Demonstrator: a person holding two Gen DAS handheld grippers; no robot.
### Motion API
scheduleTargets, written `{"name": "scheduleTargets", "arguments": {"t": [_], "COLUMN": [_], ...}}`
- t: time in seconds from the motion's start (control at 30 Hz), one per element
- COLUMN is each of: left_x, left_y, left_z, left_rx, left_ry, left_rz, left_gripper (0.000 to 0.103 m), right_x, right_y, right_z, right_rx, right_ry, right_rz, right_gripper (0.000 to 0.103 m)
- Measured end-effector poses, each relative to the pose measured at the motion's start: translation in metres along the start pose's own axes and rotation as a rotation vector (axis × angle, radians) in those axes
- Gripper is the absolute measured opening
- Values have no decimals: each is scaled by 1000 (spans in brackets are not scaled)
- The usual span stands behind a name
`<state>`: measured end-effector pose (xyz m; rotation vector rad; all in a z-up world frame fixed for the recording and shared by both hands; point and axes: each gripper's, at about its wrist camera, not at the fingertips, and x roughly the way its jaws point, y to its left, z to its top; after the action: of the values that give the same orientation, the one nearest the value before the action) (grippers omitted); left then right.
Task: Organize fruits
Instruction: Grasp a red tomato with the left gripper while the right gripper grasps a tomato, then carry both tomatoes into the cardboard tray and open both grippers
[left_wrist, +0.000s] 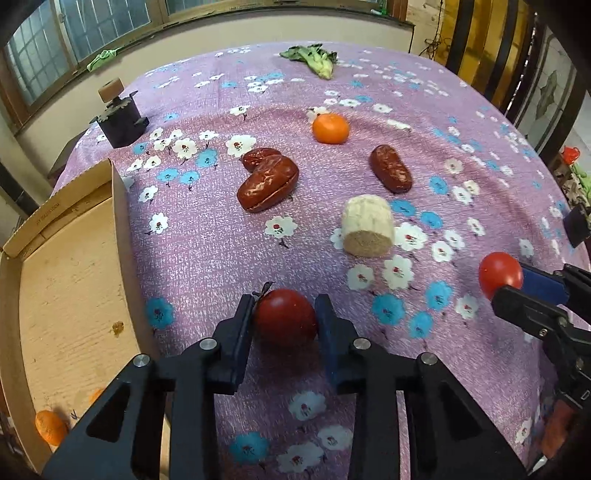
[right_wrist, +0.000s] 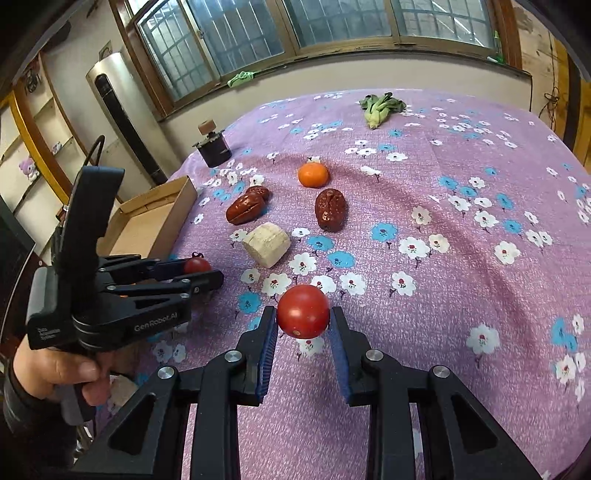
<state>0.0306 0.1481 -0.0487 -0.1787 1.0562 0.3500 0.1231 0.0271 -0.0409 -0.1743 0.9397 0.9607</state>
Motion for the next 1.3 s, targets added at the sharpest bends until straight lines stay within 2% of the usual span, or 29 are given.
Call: {"name": "scheduleTargets", "arguments": {"t": [0.23,0.67,0.83,1.07,1.3], "left_x": [-38,-77,-91,-108,-120], "left_y": [1,18,32,53,74], "left_z": [-15,-44,-51,-59,-69], "left_rx": [-28,-101,-133,-172,-211], "left_ry": [-88,-159,-186,-220,-242], "left_rz": [-5,-28,-27,-4,20], "left_gripper": [31,31,31,31,31], "right_x": [-15,-28,-31,-42,-42], "right_y": [14,59,76,112,138], "right_z": [-2,-4,-3,1,2], "right_rx": [-20,-92,-126,-228,-297], "right_ry": [-23,-49,-72,-145,-173], "right_rz": [11,22,-26,-137,-182], "right_gripper": [29,29,29,29,29]}}
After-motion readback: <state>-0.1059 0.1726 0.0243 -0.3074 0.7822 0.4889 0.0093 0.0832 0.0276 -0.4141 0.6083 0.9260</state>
